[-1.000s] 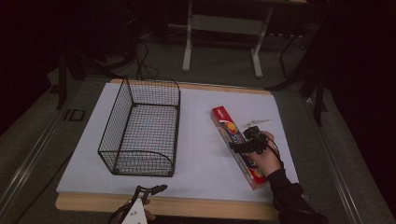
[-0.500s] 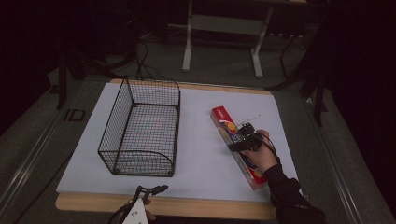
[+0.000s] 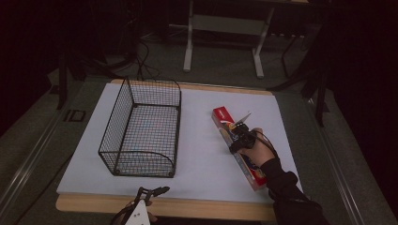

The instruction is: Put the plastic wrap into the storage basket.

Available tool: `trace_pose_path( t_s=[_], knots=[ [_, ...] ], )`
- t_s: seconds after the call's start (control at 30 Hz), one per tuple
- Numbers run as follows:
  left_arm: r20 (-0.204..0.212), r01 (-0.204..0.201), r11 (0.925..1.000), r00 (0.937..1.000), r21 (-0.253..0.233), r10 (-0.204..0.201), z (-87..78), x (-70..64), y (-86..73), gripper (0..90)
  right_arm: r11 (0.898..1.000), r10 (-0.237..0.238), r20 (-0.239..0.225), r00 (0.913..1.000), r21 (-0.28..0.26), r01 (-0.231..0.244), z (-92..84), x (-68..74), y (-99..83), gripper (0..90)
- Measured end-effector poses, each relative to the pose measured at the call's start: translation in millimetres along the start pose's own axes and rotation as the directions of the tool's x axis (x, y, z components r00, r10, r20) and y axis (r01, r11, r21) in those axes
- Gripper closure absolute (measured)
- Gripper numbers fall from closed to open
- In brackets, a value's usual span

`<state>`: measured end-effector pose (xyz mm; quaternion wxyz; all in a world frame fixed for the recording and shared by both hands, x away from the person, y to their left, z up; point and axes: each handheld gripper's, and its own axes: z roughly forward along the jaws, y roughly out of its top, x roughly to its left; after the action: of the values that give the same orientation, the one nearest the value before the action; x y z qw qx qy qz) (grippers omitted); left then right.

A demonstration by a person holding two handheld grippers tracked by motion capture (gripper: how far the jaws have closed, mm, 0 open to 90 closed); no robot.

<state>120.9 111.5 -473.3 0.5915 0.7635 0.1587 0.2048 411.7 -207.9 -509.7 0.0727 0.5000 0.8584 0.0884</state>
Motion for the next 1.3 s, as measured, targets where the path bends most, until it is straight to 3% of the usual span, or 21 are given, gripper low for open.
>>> trace_pose_path(
  t_s=[0.2,0.67,1.3],
  knots=[
    [0.001,0.004,1.0000,1.0000,0.003,-0.004,0.8,0.9,-0.4,0.9,0.999,0.029,-0.016,0.9994,-0.022,-0.030,-2.5,-3.3,-1.6,39.7],
    [0.000,0.008,0.9999,1.0000,0.006,-0.008,1.6,0.9,-1.0,0.9,0.997,0.020,-0.032,0.9993,-0.079,-0.022,-24.0,-2.3,-1.9,40.0],
    [-0.003,0.007,1.0000,1.0000,0.007,-0.007,1.2,1.6,-1.1,0.9,0.983,-0.010,-0.031,0.9995,-0.185,0.005,-81.3,8.0,19.0,40.0]
  ],
)
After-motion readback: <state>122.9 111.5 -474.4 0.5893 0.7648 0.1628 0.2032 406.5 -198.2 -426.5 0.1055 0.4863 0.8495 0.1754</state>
